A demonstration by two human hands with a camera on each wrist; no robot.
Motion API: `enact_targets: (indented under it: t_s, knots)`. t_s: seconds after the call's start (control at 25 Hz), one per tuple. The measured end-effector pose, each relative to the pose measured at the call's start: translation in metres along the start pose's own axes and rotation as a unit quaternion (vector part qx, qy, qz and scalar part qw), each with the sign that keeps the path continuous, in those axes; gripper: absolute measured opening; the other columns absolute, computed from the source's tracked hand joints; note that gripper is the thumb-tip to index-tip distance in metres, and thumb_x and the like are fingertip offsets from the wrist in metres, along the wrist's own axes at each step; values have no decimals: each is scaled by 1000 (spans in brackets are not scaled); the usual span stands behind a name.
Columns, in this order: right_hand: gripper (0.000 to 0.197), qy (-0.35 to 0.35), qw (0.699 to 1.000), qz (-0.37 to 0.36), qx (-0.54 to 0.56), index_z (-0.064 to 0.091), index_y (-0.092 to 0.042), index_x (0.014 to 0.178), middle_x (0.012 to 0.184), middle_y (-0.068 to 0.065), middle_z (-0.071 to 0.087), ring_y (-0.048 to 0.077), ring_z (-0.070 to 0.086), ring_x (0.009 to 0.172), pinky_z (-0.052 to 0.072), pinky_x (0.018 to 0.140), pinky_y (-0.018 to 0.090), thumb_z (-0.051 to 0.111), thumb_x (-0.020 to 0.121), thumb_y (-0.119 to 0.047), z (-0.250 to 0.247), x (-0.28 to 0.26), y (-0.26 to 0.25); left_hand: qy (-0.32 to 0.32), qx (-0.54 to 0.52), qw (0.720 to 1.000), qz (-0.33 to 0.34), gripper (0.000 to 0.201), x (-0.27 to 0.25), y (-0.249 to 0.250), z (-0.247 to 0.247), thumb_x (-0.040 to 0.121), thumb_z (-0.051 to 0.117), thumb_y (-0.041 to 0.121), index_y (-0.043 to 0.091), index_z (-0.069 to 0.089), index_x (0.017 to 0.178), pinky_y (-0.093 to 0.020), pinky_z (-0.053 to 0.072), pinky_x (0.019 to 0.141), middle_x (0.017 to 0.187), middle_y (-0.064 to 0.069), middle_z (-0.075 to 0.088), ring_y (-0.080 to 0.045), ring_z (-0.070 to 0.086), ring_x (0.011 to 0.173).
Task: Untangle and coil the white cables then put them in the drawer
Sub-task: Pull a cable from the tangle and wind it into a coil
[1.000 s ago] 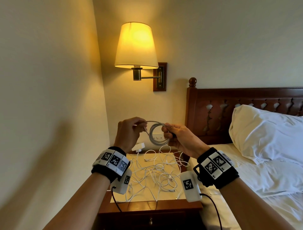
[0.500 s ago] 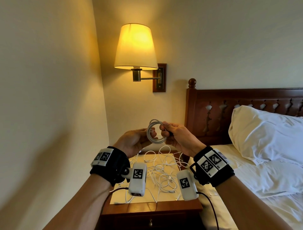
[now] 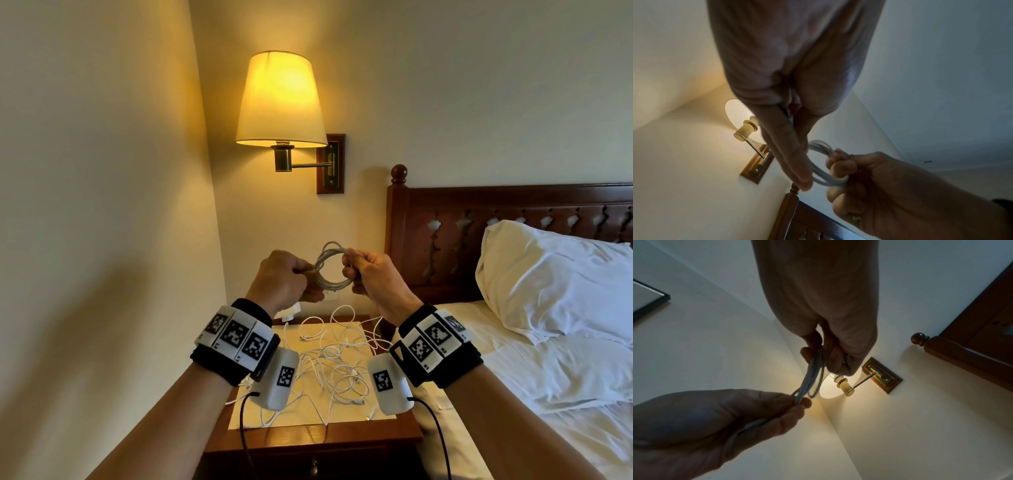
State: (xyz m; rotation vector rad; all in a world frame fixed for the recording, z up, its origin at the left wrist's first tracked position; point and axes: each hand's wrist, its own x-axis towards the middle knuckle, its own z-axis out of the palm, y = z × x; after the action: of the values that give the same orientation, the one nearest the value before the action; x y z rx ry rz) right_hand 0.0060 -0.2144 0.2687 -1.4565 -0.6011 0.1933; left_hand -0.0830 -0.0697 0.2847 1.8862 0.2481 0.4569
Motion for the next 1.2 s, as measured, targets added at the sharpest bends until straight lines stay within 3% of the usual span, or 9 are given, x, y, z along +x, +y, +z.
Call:
enact_targets:
  t_s: [0.2, 0.4, 0.52, 0.64, 0.72, 0.8, 0.88, 1.0, 1.2]
  knots:
    - [33, 29, 998, 47, 37, 59, -13, 82, 60, -5, 49, 8, 38, 52, 32, 50, 21, 41, 104, -29, -18, 12, -9, -26, -39, 999, -2, 14, -13, 4, -12, 93, 58, 4, -6, 68, 94, -27, 60, 61, 74, -18, 71, -21, 71, 61]
    - [34, 15, 1000, -2, -23, 63, -11, 80, 60, -4, 49, 8, 39, 54, 33, 54, 22, 45, 103, -30, -14, 17, -22, -54, -33, 998, 0, 18, -24, -10, -14, 96, 56, 13, 1, 70, 94, -36, 57, 74, 75, -11, 72, -22, 70, 71]
    - [33, -36, 992, -56, -104, 63, -11, 83, 60, -6, 49, 4, 40, 52, 34, 55, 20, 43, 103, -29, -12, 18, -29, -116, 34, 993, 13, 22, -26, -25, -12, 98, 53, 19, 4, 69, 97, -39, 51, 78, 73, -5, 64, -17, 61, 74]
    - [32, -117, 968, -97, -199, 64, -10, 86, 58, -9, 51, 0, 41, 49, 35, 53, 17, 43, 104, -26, -14, 15, -38, -192, 85, 977, 25, 40, -29, -23, -15, 90, 57, 49, 14, 68, 105, -34, 45, 75, 96, -14, 66, -18, 57, 86]
    - [31, -143, 950, -117, -251, 65, -12, 85, 57, -11, 52, -1, 42, 49, 35, 54, 16, 43, 104, -24, -11, 13, -41, -98, 57, 991, 65, 44, -27, -9, -16, 88, 54, 55, 20, 68, 112, -27, 43, 67, 93, -6, 66, -16, 55, 78]
    - [29, -159, 939, -132, -274, 67, -17, 86, 57, -13, 54, -3, 46, 50, 36, 55, 13, 44, 103, -22, -7, 11, -40, -25, 17, 994, 101, 34, -22, 8, -15, 97, 50, 39, 14, 67, 113, -24, 37, 53, 69, 6, 57, -13, 46, 60]
    - [26, -167, 929, -148, -295, 68, -19, 91, 58, -14, 56, -4, 49, 53, 38, 54, 11, 45, 103, -20, -4, 10, -39, -62, 23, 993, 95, 32, -20, 18, -8, 100, 47, 32, 9, 69, 103, -24, 30, 47, 54, 13, 52, -10, 36, 49]
    - [23, -166, 921, -164, -313, 68, -17, 95, 63, -14, 59, -5, 52, 56, 39, 57, 10, 47, 102, -18, -5, 8, -40, -73, 46, 994, 72, 35, -19, 20, -6, 101, 46, 31, 6, 69, 95, -23, 30, 47, 62, 6, 53, -9, 36, 48]
    - [22, -79, 888, -270, -364, 64, -12, 113, 112, 1, 54, 7, 54, 94, 44, 80, 15, 48, 101, -20, 5, 0, -26, 22, 141, 980, 137, 33, -11, 23, -1, 102, 43, 25, 15, 65, 80, -20, 34, 49, 66, 2, 55, -12, 48, 55]
